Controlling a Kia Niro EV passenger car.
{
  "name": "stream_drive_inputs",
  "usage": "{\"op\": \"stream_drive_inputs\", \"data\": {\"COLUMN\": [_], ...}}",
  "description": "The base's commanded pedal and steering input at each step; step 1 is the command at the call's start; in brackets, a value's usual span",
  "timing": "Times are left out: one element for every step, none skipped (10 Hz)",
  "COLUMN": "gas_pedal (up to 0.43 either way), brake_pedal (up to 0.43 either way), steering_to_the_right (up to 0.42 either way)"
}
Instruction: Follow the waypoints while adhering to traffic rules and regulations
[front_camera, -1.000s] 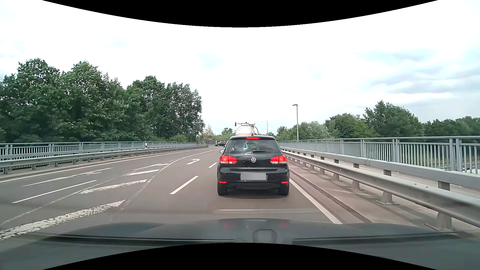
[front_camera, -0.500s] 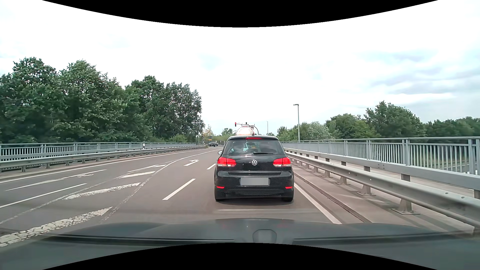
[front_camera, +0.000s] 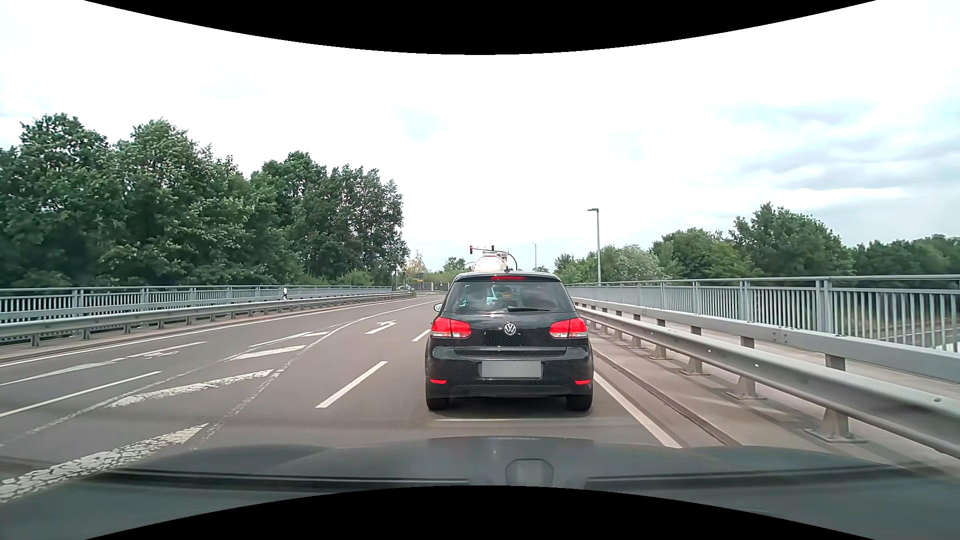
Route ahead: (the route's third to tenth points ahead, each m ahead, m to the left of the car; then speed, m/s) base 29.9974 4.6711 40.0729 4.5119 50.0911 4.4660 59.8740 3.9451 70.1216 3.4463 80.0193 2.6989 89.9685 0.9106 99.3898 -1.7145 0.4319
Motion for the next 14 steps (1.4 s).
{"op": "stream_drive_inputs", "data": {"gas_pedal": [0.0, 0.0, 0.0, 0.0, 0.0, 0.0, 0.0, 0.0, 0.0, 0.0, 0.0, 0.0, 0.0, 0.0], "brake_pedal": [0.11, 0.11, 0.116, 0.116, 0.11, 0.11, 0.11, 0.104, 0.073, 0.0, 0.0, 0.0, 0.0, 0.0], "steering_to_the_right": [-0.005, -0.005, -0.005, -0.005, -0.005, -0.005, -0.005, -0.005, -0.005, -0.005, -0.005, -0.005, -0.005, -0.005]}}
